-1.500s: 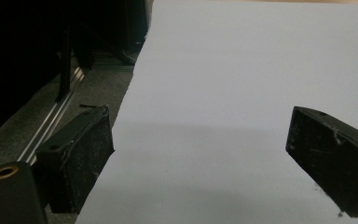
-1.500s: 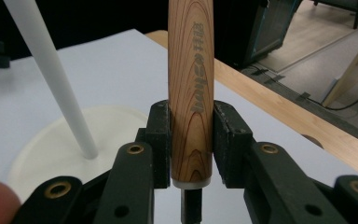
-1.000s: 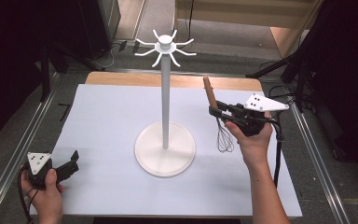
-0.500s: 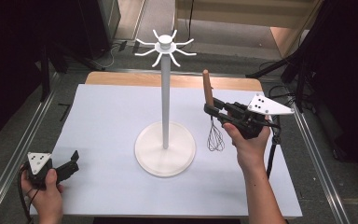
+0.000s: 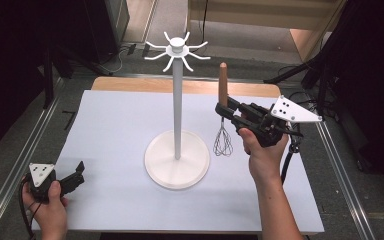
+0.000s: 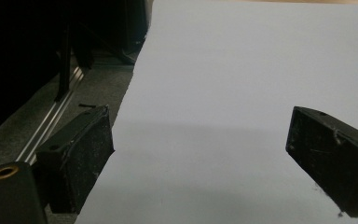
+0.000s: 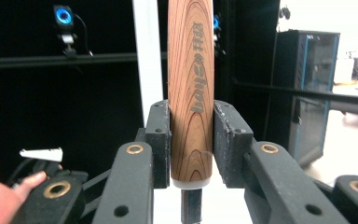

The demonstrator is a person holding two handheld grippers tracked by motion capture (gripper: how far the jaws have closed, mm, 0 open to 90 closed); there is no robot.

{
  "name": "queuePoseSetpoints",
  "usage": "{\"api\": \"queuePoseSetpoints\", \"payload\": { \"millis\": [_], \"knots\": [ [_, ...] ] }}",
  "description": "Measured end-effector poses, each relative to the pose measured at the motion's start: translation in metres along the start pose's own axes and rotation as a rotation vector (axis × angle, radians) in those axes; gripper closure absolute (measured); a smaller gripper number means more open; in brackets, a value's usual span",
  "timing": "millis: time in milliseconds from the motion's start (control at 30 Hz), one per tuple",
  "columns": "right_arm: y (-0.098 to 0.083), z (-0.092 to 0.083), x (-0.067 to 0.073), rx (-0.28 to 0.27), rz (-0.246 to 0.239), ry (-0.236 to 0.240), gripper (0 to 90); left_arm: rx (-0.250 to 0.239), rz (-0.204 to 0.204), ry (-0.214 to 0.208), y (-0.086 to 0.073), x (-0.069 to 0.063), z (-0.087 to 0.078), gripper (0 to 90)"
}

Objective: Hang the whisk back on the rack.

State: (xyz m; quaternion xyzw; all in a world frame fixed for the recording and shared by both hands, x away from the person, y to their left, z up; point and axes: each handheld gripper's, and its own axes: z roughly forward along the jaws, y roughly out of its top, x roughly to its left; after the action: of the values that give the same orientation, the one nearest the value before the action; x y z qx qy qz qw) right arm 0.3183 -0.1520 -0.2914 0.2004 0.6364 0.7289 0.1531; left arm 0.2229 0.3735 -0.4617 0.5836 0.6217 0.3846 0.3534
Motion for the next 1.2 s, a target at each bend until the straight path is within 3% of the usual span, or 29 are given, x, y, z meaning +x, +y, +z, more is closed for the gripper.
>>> {"api": "queuePoseSetpoints", "payload": {
  "millis": [333, 733, 1067, 1200],
  "knots": [
    [0.016, 0.011, 0.009, -0.055, -0.009, 0.011, 71.1, 0.001, 0.0, -0.001, 0.0, 0.0, 0.0, 7.9],
    [0.018, 0.022, 0.01, -0.077, -0.003, 0.027, 71.1, 0.002, 0.0, -0.002, 0.0, 0.0, 0.0, 7.9],
    [0.021, 0.028, 0.013, -0.073, 0.003, 0.042, 71.1, 0.002, 0.0, -0.001, 0.0, 0.0, 0.0, 7.9],
    [0.022, 0.031, 0.015, -0.061, -0.017, 0.028, 71.1, 0.005, 0.002, -0.003, 0.0, 0.0, 0.0, 7.9]
  ]
}}
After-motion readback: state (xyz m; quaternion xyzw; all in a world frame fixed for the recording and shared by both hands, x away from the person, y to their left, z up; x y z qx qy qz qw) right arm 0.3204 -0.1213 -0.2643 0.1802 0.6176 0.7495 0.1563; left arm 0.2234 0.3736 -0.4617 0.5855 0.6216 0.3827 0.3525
